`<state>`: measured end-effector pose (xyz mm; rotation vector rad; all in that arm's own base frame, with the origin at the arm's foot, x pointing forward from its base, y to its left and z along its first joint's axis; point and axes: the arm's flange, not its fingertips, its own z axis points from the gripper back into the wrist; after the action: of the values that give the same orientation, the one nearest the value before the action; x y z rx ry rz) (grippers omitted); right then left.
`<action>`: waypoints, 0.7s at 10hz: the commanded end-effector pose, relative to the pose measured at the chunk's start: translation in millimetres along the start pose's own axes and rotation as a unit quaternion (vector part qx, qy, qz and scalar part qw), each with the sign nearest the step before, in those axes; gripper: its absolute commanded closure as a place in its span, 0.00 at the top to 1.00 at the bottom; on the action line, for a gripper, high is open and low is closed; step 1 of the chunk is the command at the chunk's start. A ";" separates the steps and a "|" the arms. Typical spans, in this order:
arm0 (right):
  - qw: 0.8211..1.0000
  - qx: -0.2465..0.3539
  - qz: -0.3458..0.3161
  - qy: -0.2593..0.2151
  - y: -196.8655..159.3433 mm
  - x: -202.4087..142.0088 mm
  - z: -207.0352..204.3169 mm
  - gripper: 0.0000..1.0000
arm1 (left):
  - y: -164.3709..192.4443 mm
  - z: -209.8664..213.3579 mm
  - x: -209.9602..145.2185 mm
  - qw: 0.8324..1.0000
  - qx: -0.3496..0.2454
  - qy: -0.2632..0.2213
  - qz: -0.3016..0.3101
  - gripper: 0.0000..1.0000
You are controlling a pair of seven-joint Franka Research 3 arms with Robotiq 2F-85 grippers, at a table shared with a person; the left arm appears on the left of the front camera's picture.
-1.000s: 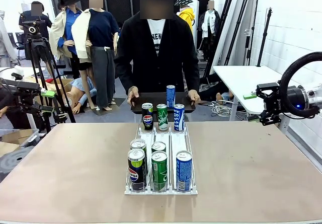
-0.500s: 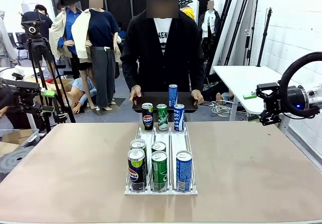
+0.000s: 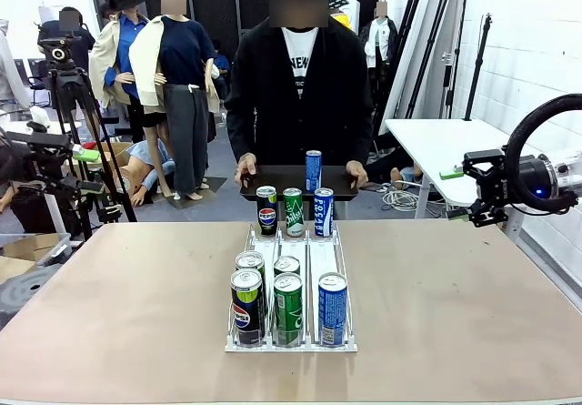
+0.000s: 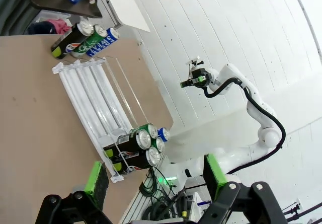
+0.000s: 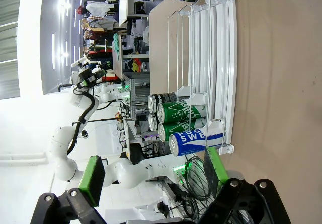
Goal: Retrieve and hand over the desired beverage to the person.
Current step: Pick up another can of the same type that the person held from the Automatic Can Dispenser.
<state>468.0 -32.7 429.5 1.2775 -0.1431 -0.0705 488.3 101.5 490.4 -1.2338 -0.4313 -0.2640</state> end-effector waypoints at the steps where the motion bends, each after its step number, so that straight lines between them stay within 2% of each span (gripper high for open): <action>1: 1.000 -0.005 -0.001 0.000 1.4 -1.4 0.3 1.00 | -33.1 -9.7 -5.4 1.000 0.025 -0.004 -0.006 1.00; 3: 1.000 -0.005 -0.001 0.000 1.4 -1.4 0.3 1.00 | -61.3 -23.1 -4.9 0.999 0.049 0.002 -0.019 1.00; 7: 1.000 -0.005 -0.001 0.000 1.4 -1.4 0.3 1.00 | -100.5 -76.2 -0.1 0.993 0.109 0.038 -0.035 1.00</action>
<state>468.1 -32.4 429.9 1.2768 -0.1436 -0.0696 463.0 9.2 553.1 -1.0390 -0.4436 -0.3252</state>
